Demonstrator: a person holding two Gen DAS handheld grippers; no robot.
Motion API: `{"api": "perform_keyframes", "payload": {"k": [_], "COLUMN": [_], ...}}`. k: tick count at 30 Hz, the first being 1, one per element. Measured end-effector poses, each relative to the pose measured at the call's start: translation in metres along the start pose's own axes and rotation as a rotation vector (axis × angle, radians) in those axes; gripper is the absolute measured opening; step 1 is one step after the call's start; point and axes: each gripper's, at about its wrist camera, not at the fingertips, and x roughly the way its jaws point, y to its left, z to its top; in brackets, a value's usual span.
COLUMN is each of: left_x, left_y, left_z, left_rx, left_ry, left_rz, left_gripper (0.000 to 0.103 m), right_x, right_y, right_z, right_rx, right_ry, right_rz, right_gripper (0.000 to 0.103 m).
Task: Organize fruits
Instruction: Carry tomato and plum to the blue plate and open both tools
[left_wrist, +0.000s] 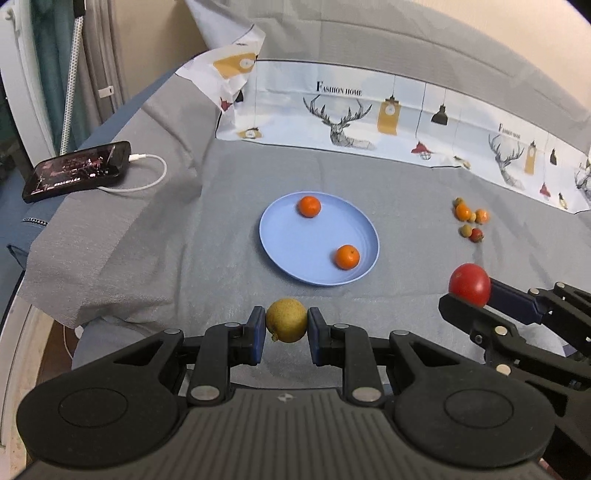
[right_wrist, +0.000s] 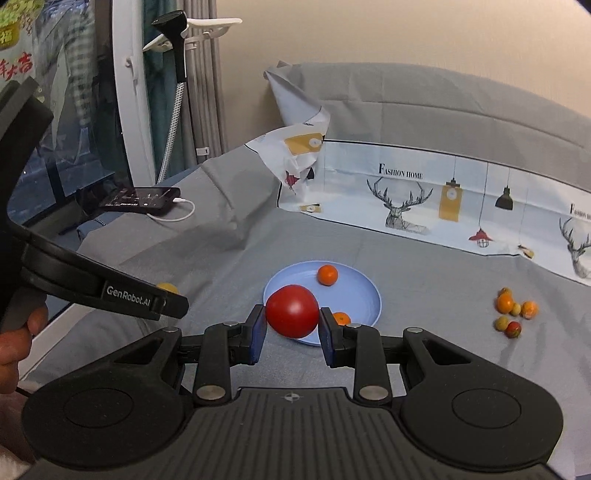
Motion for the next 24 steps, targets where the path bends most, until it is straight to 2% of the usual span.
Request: {"api": "perform_keyframes", "payload": {"k": [7, 24], "left_x": [-0.002, 0.023], "left_y": [0.002, 0.005], "left_z": [0.0, 0.014], "left_rx": [-0.013, -0.021], "left_ry": [-0.013, 0.019], "left_rz": [-0.009, 0.007], "left_gripper": [0.026, 0.026], "right_x": [0.003, 0.025], "right_y": [0.004, -0.003], "right_z": [0.001, -0.001], "right_rx": [-0.014, 0.011], "right_ry": [0.011, 0.056], "right_rz": [-0.021, -0.023], "right_gripper": [0.032, 0.032]}}
